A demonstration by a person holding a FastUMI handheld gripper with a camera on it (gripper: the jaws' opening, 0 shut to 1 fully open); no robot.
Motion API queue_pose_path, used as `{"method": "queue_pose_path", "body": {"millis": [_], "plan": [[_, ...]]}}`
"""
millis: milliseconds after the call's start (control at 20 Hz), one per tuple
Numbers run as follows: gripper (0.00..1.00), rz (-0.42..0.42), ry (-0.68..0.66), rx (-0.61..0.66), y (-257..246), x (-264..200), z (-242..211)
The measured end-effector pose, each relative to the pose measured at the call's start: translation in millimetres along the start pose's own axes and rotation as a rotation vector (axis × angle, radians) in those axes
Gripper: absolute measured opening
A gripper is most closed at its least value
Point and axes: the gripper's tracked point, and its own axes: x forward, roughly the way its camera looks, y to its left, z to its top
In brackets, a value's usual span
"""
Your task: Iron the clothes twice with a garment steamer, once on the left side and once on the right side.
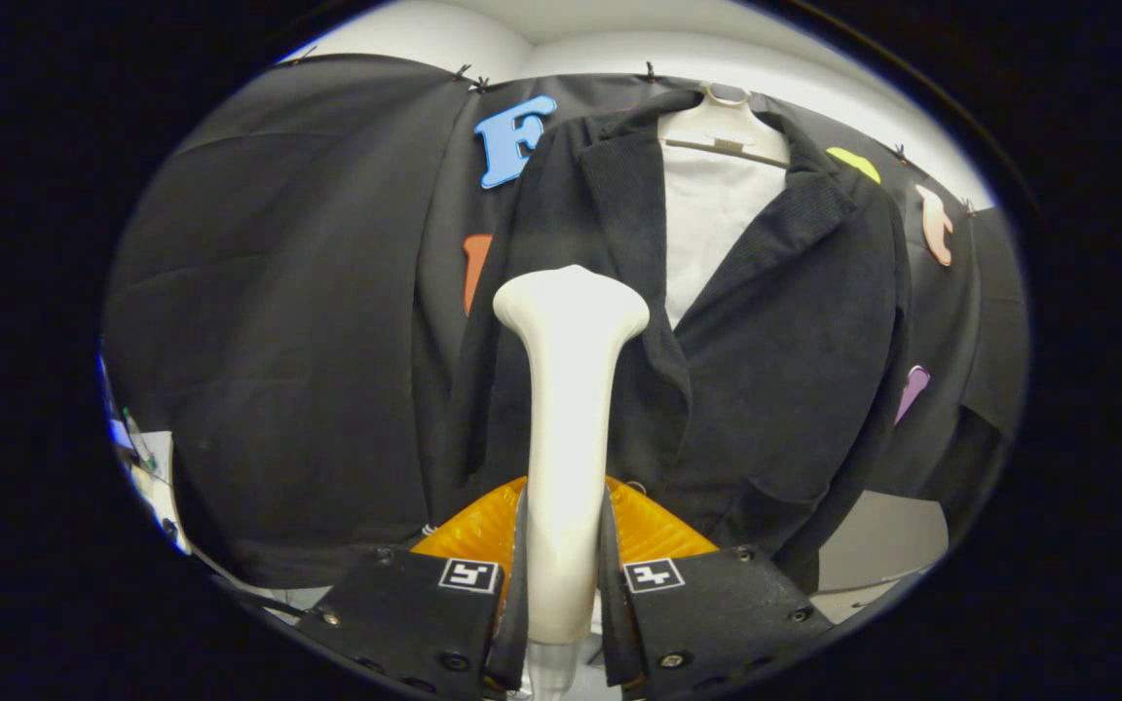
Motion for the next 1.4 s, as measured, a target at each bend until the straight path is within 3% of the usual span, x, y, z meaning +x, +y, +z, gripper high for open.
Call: {"method": "queue_pose_path", "body": {"millis": [450,1400], "plan": [[0.33,0.021,0.084,0.034,3,9,-37],[0.33,0.028,0.272,0.035,18,19,-163]]}}
